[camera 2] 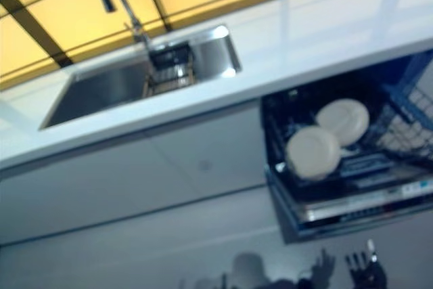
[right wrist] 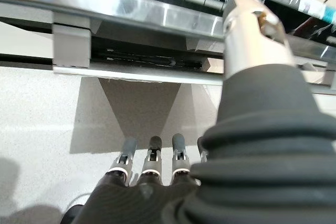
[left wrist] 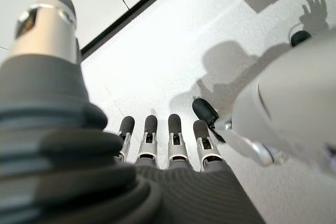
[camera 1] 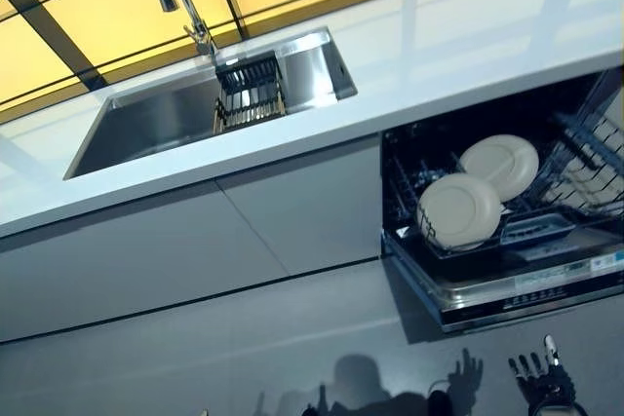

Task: Take plates into dishwasher

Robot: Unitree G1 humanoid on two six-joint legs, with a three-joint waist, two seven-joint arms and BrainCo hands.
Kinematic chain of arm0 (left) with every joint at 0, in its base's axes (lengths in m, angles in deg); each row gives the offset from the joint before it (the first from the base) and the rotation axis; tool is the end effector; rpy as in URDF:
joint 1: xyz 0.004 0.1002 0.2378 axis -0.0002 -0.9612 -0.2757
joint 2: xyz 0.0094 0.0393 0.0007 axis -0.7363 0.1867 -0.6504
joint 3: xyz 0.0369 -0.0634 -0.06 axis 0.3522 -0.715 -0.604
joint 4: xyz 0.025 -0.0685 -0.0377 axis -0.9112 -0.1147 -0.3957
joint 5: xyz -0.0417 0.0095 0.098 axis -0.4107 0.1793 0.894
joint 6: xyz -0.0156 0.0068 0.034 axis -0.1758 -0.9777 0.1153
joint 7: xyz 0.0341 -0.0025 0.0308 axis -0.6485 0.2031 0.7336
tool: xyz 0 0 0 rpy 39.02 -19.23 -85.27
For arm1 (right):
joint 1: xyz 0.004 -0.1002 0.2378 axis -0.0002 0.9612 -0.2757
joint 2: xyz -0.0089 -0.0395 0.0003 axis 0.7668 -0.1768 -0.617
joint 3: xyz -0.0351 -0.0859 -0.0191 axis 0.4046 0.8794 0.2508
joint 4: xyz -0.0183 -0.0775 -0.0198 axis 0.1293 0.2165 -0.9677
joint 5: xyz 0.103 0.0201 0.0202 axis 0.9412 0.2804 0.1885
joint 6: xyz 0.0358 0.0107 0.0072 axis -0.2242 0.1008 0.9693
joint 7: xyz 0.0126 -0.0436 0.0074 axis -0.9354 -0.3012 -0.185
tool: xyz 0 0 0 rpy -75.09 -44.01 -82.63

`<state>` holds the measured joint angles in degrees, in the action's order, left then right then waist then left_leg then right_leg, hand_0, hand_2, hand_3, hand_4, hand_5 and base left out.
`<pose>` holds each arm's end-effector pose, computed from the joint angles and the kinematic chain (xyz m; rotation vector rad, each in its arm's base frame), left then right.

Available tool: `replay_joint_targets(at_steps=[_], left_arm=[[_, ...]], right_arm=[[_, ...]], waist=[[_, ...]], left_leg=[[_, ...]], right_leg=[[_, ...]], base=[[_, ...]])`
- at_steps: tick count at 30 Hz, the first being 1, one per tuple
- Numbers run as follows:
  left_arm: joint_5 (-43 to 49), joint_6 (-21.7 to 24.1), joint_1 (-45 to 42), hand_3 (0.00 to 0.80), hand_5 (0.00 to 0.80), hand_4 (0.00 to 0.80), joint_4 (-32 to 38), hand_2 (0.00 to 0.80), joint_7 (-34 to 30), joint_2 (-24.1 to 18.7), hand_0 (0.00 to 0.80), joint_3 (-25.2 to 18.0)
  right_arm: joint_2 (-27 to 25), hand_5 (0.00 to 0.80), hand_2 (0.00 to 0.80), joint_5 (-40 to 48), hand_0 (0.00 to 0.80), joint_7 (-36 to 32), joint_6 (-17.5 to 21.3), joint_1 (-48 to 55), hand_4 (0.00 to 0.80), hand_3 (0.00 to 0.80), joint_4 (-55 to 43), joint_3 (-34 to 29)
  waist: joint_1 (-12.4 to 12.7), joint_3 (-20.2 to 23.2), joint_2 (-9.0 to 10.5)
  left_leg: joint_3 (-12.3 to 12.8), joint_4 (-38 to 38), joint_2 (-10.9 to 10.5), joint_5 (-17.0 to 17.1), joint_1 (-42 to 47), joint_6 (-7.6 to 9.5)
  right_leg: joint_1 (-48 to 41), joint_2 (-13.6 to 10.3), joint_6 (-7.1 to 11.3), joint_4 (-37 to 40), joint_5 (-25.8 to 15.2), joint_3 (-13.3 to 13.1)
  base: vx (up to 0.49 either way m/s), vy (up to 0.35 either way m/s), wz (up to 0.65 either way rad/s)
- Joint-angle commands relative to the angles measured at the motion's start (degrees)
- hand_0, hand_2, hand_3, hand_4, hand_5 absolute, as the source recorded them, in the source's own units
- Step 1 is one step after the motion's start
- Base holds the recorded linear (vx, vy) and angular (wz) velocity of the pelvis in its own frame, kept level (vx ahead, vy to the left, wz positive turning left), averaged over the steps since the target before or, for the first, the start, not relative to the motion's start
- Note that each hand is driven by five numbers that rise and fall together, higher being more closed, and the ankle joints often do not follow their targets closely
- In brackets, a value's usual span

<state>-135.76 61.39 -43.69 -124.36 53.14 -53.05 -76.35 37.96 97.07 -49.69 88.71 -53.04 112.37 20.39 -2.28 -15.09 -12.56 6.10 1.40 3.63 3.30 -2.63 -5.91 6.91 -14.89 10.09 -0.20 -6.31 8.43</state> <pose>0.0633 0.2185 -0.1162 -1.0963 0.9565 0.5484 0.1492 -0.3361 -0.0382 1.0672 0.2017 -0.8110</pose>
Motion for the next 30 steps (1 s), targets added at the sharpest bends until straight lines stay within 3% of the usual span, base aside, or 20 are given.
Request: replay_joint_targets(at_steps=[1, 8, 14, 21, 30], left_arm=[[-6.3, 0.2, 2.4, 0.000, 0.000, 0.000, 0.7, 0.000, -1.7, -1.2, 0.000, 0.8], [-9.1, -0.1, 1.9, 0.000, 0.000, 0.000, 3.1, 0.000, -1.3, 0.1, 0.000, 2.7], [-9.3, -0.4, 0.5, 0.000, 0.000, 0.000, 5.0, 0.000, -0.2, 0.7, 0.000, 4.7], [-10.0, -1.7, 0.9, 0.000, 0.000, 0.000, 8.6, 0.000, 3.5, -0.8, 0.000, 5.1], [-7.8, -1.8, 0.8, 0.000, 0.000, 0.000, 9.3, 0.000, 4.4, -2.5, 0.000, 5.8]], right_arm=[[-1.5, 0.000, 0.000, 5.6, 0.000, -1.6, 1.1, -7.5, 0.000, 0.000, -1.3, 0.5], [-2.6, 0.000, 0.000, 10.7, 0.000, -0.6, 1.0, -12.8, 0.000, 0.000, -3.3, 1.8], [-3.7, 0.000, 0.000, 12.9, 0.000, -0.8, 0.9, -17.6, 0.000, 0.000, -8.9, 3.6], [-3.1, 0.000, 0.000, 14.5, 0.000, -0.6, 4.5, -26.1, 0.000, 0.000, -18.5, 8.9], [-5.0, 0.000, 0.000, 17.2, 0.000, -1.3, 8.0, -32.7, 0.000, 0.000, -22.2, 11.4]], waist=[[1.1, -4.0, 2.26], [2.6, -5.9, 1.02], [4.1, -5.8, -0.22], [6.4, -5.5, 1.43], [8.7, -5.2, 4.16]], left_leg=[[-0.5, -13.6, -2.0, -6.8, -4.8, 1.98], [-1.3, -19.6, -2.5, -8.9, -8.6, 2.41], [-1.9, -19.1, -2.4, -7.4, -8.6, 1.74], [-3.2, -19.1, -1.9, -6.4, -8.7, 1.58], [-4.3, -20.9, -1.0, -6.7, -9.4, 2.12]], right_leg=[[7.1, -2.3, -3.61, -17.0, 8.0, 0.7], [10.0, -3.8, -4.94, -23.8, 11.5, 0.9], [8.5, -4.3, -5.64, -24.7, 12.6, 2.2], [5.9, -3.1, -6.61, -24.2, 13.4, 4.2], [3.2, -1.8, -7.05, -23.5, 13.1, 5.6]], base=[[-0.094, 0.039, 0.07], [-0.038, 0.008, 0.05], [0.015, 0.010, 0.13], [0.006, -0.063, 0.09], [0.033, -0.084, 0.06]])
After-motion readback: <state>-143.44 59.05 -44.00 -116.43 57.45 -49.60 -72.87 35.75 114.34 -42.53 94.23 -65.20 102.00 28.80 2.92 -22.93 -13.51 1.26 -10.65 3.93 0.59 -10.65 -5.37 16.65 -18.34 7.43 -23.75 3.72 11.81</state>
